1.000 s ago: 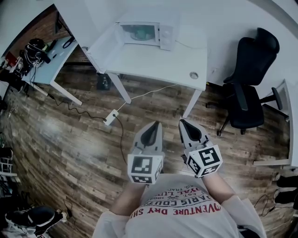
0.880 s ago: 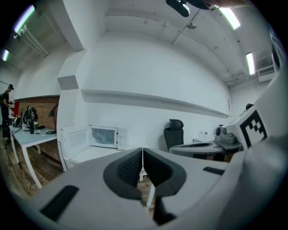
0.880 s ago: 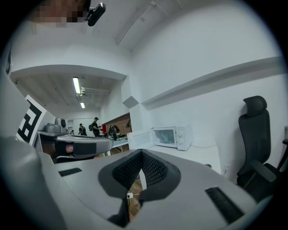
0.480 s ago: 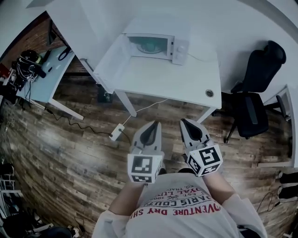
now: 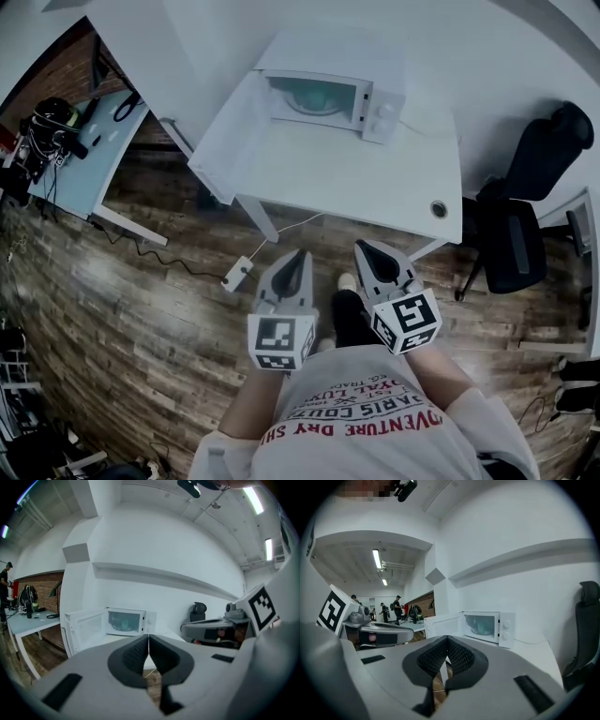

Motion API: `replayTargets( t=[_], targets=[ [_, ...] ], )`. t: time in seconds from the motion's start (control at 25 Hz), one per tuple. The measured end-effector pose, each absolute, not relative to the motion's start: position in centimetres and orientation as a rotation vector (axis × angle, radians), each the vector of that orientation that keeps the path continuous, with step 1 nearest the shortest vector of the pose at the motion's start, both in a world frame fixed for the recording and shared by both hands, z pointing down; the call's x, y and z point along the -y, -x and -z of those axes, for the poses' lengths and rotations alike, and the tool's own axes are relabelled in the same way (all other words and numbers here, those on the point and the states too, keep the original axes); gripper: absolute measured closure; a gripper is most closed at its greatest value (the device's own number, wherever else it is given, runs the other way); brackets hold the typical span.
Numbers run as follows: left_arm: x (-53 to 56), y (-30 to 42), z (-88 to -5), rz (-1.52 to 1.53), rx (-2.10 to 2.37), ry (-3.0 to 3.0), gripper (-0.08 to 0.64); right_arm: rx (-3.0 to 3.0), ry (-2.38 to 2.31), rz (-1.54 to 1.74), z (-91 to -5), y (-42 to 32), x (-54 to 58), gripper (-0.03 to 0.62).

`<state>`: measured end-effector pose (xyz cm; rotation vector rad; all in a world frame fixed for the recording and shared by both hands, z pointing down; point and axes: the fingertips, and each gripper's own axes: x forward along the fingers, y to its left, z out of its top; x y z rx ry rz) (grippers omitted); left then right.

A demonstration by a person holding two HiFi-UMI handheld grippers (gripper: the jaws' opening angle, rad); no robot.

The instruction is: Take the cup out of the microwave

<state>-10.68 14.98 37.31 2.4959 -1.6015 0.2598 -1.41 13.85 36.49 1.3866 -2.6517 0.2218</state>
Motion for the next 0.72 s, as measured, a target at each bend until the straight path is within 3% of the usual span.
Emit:
replayTargets(
  t=[0.32,0.72],
  targets=[
    [-5.8,9.7,-36.7,-0.239,1.644,-2.486,0.553,2.701,-1.299,-0.18,-36.2,2.1,-4.0,0.588],
    [8.7,7.2,-35.8,-0.234,1.727,-2.434,0.554,2.713,-1.263,-0.16,-35.2,-2.1,10.4,0.588]
  ],
)
